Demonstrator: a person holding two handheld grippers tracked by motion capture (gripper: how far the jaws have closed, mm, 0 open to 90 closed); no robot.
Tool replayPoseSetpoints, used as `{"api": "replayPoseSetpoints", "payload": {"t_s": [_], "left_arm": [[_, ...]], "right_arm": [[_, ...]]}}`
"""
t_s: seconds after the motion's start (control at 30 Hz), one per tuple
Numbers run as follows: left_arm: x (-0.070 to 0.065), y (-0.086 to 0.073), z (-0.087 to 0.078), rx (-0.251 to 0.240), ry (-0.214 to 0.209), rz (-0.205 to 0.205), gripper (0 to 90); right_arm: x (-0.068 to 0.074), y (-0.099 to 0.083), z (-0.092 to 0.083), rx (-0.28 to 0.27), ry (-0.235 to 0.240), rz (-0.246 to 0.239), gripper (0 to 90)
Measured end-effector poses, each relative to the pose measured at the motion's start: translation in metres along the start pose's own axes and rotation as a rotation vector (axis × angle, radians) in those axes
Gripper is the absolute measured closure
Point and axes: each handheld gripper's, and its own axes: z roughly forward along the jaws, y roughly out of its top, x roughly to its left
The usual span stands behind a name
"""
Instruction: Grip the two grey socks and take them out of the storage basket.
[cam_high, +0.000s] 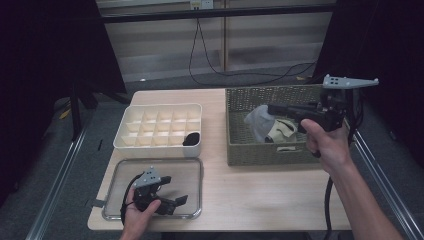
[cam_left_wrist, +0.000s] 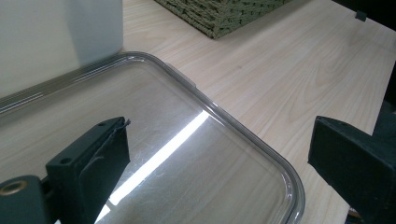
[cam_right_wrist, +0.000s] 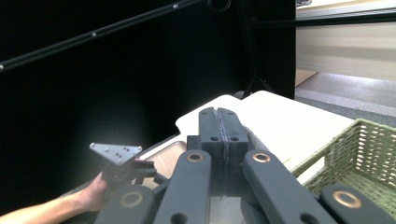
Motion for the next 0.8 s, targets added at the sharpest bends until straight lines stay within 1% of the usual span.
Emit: {"api": "replayPoseSetpoints", "payload": {"t_s": [0.1,0.27,0.37,0.43,0.5,0.53,0.57,0.67,0.73,0.8], "left_arm": [[-0.001,0.000,0.000,0.002,0.001,0.009,5.3],[-0.002,0.001,-0.002,-0.006,0.001,0.011,5.5],[-0.003,0.000,-0.001,-0.013,0.000,0.002,5.5],[-0.004,-0.001,-0.002,-0.012,0.016,-0.015,5.8],[-0.005,-0.002,-0.003,-0.014,0.013,-0.011,6.0],[-0.005,-0.001,-0.004,-0.013,0.015,-0.008,6.0],[-0.005,-0.001,-0.003,-0.022,0.012,-0.014,6.0],[-0.006,0.000,-0.001,-0.020,0.004,-0.007,5.9],[-0.008,0.000,0.000,-0.011,-0.006,0.006,5.9],[-0.010,0.000,0.001,-0.004,-0.003,0.008,6.0]], "right_arm": [[0.011,-0.002,0.002,-0.005,0.014,-0.013,90.0],[0.020,-0.008,0.007,0.007,0.029,-0.014,90.0],[0.026,-0.012,0.010,0.025,0.029,-0.023,90.0],[0.028,-0.013,0.010,0.029,0.030,-0.020,90.0],[0.032,-0.015,0.011,0.050,0.024,-0.024,90.0],[0.033,-0.017,0.011,0.059,0.023,-0.024,90.0],[0.034,-0.019,0.012,0.067,0.022,-0.025,90.0],[0.035,-0.028,0.015,0.087,0.027,-0.017,90.0],[0.035,-0.035,0.017,0.089,0.032,-0.008,90.0],[0.036,-0.040,0.018,0.091,0.039,0.002,90.0]]}}
